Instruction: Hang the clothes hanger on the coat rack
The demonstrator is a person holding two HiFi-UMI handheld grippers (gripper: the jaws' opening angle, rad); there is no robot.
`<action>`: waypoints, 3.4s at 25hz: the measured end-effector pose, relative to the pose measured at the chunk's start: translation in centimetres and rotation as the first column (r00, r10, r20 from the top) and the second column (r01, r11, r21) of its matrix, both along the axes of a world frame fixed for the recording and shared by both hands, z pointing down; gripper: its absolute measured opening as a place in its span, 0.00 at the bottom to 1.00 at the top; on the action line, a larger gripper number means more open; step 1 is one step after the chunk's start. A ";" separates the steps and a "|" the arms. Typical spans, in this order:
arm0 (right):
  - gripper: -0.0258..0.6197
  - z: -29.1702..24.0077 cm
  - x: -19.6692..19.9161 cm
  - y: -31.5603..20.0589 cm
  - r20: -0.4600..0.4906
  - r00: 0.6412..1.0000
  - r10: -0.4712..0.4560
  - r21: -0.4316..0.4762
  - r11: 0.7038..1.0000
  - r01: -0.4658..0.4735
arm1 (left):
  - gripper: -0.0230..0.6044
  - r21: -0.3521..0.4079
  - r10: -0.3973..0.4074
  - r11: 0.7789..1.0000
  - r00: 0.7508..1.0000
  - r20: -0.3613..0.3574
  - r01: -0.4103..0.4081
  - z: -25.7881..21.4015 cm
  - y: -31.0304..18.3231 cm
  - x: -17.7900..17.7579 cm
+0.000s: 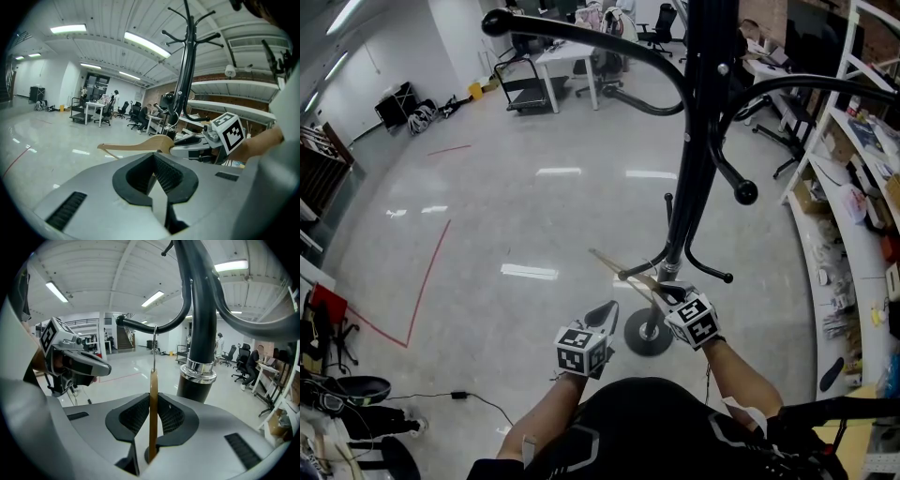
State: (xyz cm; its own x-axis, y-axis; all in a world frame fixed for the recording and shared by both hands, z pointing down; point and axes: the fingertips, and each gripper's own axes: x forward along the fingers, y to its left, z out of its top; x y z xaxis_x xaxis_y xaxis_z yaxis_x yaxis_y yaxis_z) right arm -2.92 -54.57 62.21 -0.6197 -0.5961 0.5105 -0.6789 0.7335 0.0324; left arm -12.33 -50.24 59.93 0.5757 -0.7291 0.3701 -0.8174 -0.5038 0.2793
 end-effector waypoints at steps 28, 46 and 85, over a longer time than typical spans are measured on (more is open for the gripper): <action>0.13 -2.0 1.3 0.8 0.031 0.999 0.037 0.028 0.999 -0.037 | 0.04 0.014 -0.035 0.999 0.999 -0.007 0.035 -0.4 1.3 -0.5; 0.06 -13.0 8.2 10.3 0.283 0.958 0.052 0.139 0.986 -0.095 | 0.04 0.084 -0.062 0.994 0.996 -0.056 0.067 -5.3 8.4 3.6; 0.05 -17.1 5.1 40.7 0.236 0.954 0.186 0.187 0.954 -0.233 | 0.04 0.260 0.146 0.958 0.986 -0.078 -0.121 -11.3 37.7 0.6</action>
